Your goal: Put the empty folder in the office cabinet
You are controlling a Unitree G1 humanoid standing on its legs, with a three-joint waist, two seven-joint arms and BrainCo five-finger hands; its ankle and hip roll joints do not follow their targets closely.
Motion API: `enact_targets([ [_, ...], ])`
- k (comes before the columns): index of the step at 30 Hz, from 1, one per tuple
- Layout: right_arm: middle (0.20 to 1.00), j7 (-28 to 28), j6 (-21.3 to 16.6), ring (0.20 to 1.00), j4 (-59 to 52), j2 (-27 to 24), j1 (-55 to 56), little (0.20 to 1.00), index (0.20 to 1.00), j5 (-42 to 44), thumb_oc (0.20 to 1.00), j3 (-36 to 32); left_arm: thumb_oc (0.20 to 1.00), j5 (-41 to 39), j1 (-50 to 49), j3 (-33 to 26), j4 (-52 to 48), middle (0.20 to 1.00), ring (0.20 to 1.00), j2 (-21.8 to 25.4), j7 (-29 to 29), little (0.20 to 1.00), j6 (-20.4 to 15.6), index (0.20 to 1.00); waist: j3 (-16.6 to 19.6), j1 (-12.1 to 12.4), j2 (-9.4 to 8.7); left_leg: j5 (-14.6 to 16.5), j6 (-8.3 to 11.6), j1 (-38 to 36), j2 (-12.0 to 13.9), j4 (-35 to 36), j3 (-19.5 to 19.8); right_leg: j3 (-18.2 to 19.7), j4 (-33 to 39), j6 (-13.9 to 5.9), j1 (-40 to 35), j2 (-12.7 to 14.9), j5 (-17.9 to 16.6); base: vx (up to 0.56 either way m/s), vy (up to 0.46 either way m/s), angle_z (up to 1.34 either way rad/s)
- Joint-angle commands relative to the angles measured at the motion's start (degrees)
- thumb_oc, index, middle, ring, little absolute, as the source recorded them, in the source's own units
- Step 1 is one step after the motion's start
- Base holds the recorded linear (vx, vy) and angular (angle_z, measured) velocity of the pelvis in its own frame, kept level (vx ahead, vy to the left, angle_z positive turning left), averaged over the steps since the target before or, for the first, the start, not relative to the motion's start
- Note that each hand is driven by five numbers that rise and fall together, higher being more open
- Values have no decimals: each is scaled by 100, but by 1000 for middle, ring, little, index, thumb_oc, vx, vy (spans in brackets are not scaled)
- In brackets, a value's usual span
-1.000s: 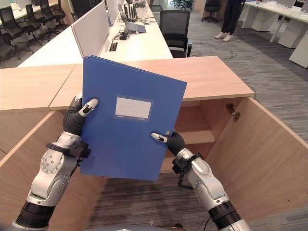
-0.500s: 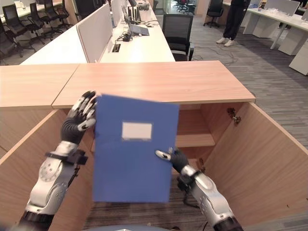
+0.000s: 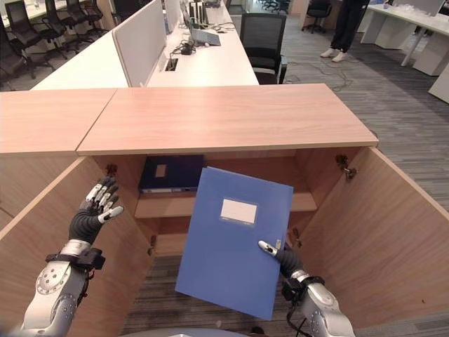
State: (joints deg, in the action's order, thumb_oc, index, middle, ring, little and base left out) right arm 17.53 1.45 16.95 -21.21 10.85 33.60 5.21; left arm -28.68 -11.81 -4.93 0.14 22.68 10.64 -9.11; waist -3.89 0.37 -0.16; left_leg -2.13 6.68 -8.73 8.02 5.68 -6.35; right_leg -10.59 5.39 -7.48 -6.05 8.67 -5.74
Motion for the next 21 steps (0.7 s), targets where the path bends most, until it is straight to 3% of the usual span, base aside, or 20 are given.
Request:
enact_targets([
  [1,200,-94,-617,200,21,290,-519,200,200,134,200,-521,1000,-23,130,-81,210,1000,1000,243,395,1000,-139,1000,-151,-73,-155,588,-356,-160,-478,-68,225,145,-233,-231,-228,89,625,0,0,0],
  [11,200,-786,-1007,200,534,884,-957,200,200,614,200,-661,1000,411,59,538,1944,1000,1000,53,435,1000,59,1000,-193,-25,-90,580,-396,-141,-509,-68,191,140,-209,-259,-174,99,572,1,16,0],
  [16,200,-1472,-1275,200,1194,1212,-1699,200,200,1535,200,-838,1000,506,242,1093,3317,1000,1000,-268,177,1000,160,1000,-310,78,-72,580,-453,-58,-577,-68,274,125,-420,-288,-44,149,637,-4,53,5],
  [21,200,-1790,-1419,200,1723,1264,-2266,200,200,1928,200,-922,1000,718,342,1368,3890,1000,1000,-345,93,1000,196,1000,-424,178,-50,559,-492,42,-630,-68,313,109,-502,-308,78,178,643,-18,37,3],
])
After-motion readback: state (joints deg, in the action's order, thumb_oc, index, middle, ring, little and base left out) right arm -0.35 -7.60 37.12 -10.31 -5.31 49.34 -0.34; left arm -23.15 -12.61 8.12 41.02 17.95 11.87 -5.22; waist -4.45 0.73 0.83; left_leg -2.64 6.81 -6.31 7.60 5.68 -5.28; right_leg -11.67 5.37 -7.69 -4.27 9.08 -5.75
